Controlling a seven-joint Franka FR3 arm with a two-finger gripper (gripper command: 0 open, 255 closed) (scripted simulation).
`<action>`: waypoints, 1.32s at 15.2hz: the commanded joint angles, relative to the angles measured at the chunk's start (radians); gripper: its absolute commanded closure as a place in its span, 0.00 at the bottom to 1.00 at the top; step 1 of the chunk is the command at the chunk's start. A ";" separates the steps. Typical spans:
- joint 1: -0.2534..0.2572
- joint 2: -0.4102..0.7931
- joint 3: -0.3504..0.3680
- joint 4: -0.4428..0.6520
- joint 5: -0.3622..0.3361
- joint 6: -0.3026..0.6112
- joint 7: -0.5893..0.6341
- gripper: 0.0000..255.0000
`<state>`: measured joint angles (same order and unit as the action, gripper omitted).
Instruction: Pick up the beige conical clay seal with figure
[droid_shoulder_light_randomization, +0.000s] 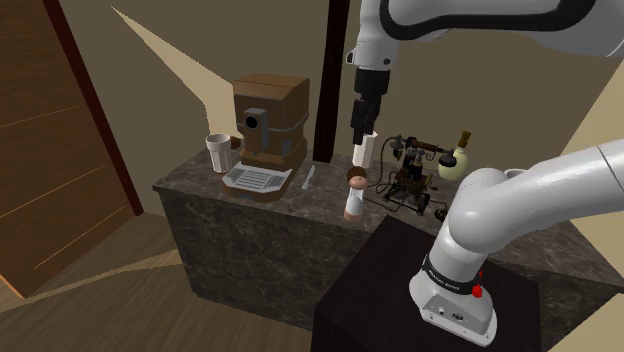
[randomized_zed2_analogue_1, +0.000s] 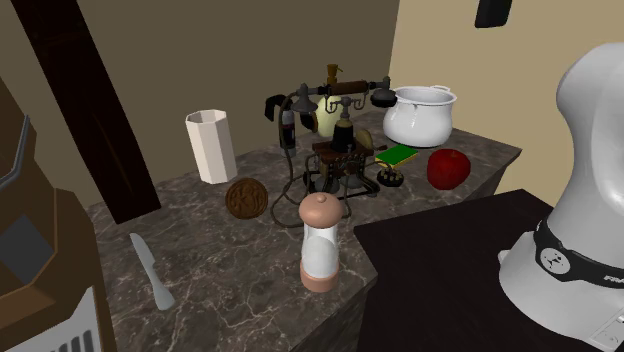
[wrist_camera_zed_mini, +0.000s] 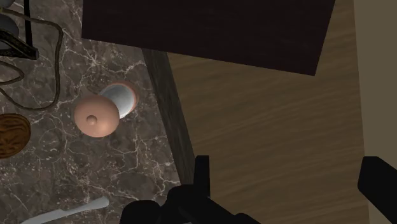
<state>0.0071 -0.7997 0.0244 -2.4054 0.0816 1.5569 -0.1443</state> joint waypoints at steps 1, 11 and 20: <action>0.000 0.000 0.000 0.000 0.000 0.000 0.000 0.00; -0.057 0.202 -0.205 -0.021 -0.108 0.164 -0.255 0.00; -0.085 0.494 -0.372 0.075 -0.127 0.304 -0.489 0.00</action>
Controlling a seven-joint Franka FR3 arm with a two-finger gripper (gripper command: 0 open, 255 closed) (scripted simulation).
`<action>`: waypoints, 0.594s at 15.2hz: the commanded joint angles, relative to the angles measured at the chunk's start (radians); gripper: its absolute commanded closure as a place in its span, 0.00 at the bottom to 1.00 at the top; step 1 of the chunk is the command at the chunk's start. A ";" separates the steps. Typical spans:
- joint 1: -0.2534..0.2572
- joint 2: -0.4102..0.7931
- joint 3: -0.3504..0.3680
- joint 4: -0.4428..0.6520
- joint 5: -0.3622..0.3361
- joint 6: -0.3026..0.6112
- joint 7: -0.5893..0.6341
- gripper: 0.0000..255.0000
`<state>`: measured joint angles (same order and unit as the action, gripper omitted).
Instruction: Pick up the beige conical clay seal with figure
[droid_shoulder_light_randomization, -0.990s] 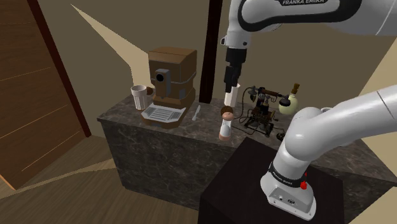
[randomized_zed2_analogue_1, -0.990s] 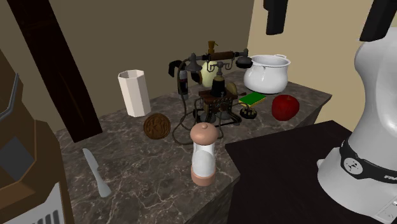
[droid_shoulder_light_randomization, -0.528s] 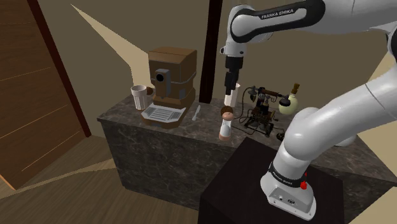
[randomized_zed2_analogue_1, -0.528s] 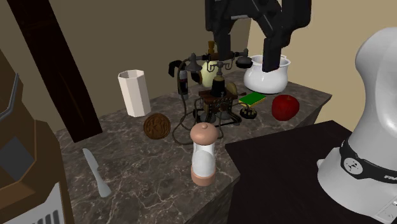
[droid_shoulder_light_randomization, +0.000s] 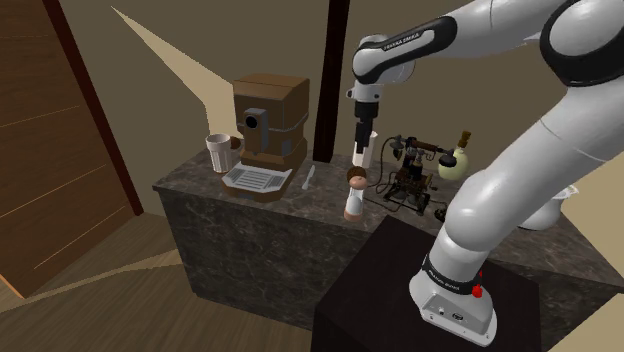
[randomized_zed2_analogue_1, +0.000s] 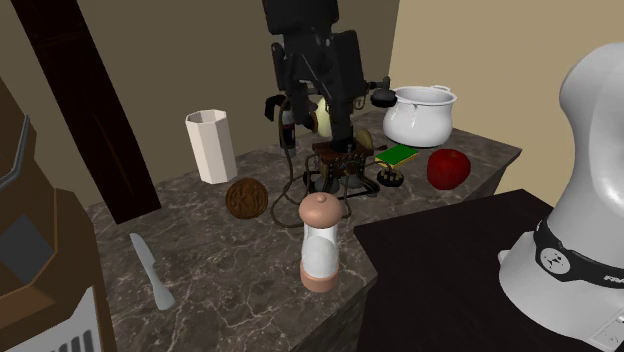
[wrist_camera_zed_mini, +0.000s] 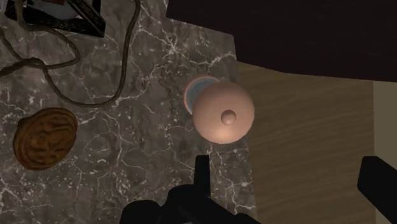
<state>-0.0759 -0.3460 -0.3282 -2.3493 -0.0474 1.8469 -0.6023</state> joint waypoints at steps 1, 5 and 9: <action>-0.004 0.078 -0.035 0.036 0.007 0.027 -0.058 0.00; -0.016 0.237 -0.092 0.118 0.044 0.071 -0.172 0.00; -0.041 0.408 -0.129 0.221 0.104 0.096 -0.289 0.00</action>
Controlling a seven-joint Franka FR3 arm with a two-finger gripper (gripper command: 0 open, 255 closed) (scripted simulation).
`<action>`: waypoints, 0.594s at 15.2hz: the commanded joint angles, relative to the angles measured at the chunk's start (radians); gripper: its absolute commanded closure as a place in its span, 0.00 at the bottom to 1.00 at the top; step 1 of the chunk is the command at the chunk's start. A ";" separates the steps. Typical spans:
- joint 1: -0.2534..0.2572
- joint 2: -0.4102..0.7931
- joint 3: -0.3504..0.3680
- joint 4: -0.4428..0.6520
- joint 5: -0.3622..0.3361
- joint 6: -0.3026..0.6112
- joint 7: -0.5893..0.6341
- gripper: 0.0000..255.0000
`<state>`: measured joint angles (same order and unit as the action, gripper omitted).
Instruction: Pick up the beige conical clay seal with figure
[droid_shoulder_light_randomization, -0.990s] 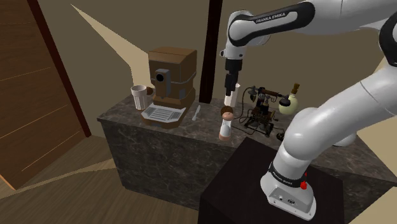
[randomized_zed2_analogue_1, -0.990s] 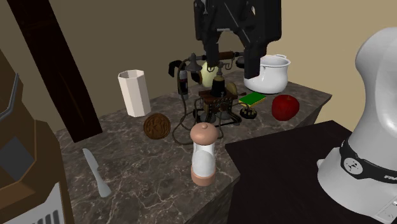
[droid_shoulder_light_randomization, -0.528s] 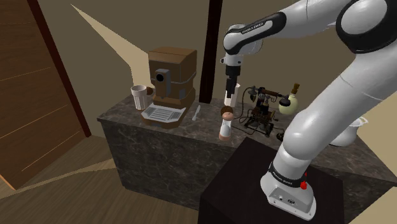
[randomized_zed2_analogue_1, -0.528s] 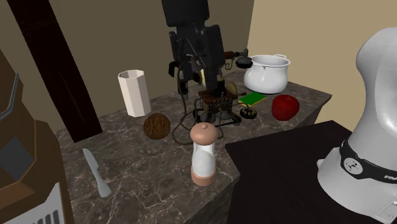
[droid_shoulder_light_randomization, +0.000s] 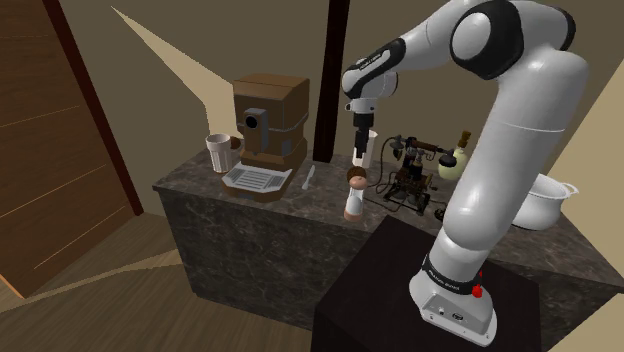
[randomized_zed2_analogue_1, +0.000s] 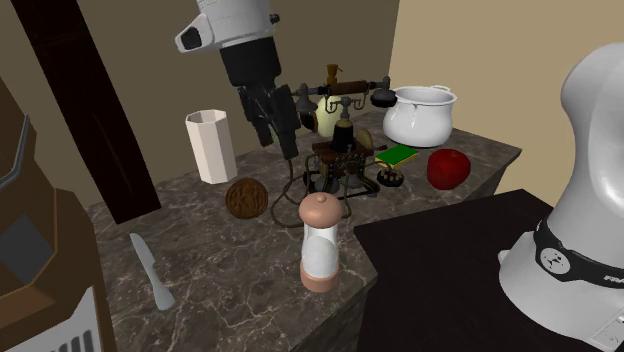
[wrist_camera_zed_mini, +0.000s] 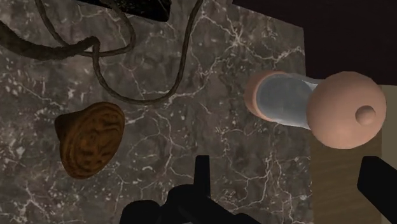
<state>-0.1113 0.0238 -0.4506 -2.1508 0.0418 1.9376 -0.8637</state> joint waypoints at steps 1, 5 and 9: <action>-0.015 0.082 -0.012 0.052 0.031 0.008 -0.056 0.00; -0.065 0.258 -0.017 0.183 0.098 0.008 -0.160 0.00; -0.131 0.433 -0.002 0.338 0.155 -0.013 -0.242 0.00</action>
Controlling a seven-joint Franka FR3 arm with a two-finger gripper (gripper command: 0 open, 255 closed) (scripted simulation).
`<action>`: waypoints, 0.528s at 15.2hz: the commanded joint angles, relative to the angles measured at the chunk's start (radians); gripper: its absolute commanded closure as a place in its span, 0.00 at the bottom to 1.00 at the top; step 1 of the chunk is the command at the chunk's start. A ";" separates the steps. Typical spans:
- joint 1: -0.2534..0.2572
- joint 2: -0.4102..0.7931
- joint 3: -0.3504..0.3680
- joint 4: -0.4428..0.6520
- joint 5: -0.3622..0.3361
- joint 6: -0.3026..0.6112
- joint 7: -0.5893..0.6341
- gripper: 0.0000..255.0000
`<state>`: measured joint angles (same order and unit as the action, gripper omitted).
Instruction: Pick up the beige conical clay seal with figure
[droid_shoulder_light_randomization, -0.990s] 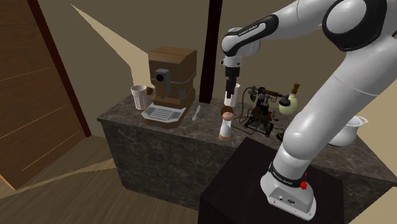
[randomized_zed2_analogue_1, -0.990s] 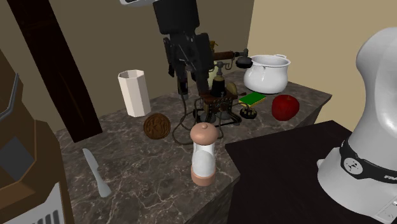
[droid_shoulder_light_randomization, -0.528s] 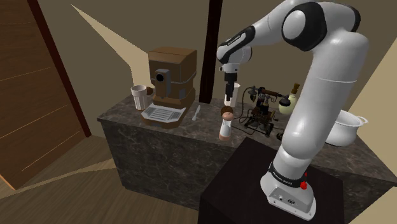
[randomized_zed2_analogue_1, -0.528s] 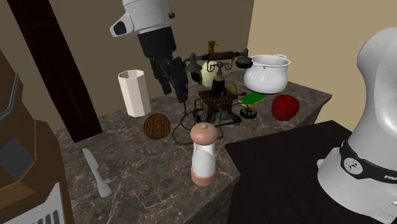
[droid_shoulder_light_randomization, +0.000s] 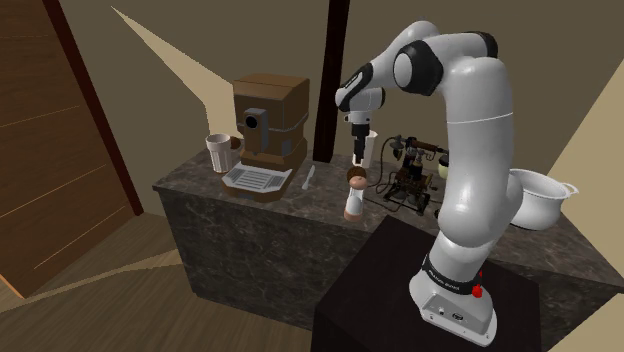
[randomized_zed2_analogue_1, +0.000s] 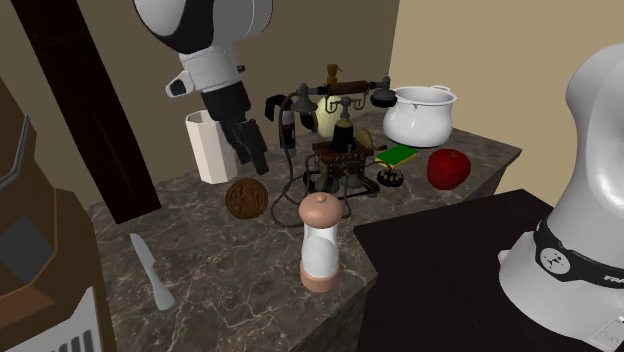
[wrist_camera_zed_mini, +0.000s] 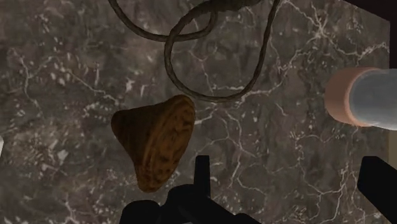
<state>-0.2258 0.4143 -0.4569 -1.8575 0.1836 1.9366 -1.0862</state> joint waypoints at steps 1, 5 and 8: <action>-0.034 0.087 0.010 0.087 0.024 -0.020 -0.036 0.00; -0.109 0.264 0.035 0.280 0.061 -0.065 -0.089 0.00; -0.142 0.343 0.048 0.365 0.073 -0.080 -0.104 0.00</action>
<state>-0.3574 0.7339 -0.4122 -1.5199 0.2529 1.8627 -1.1854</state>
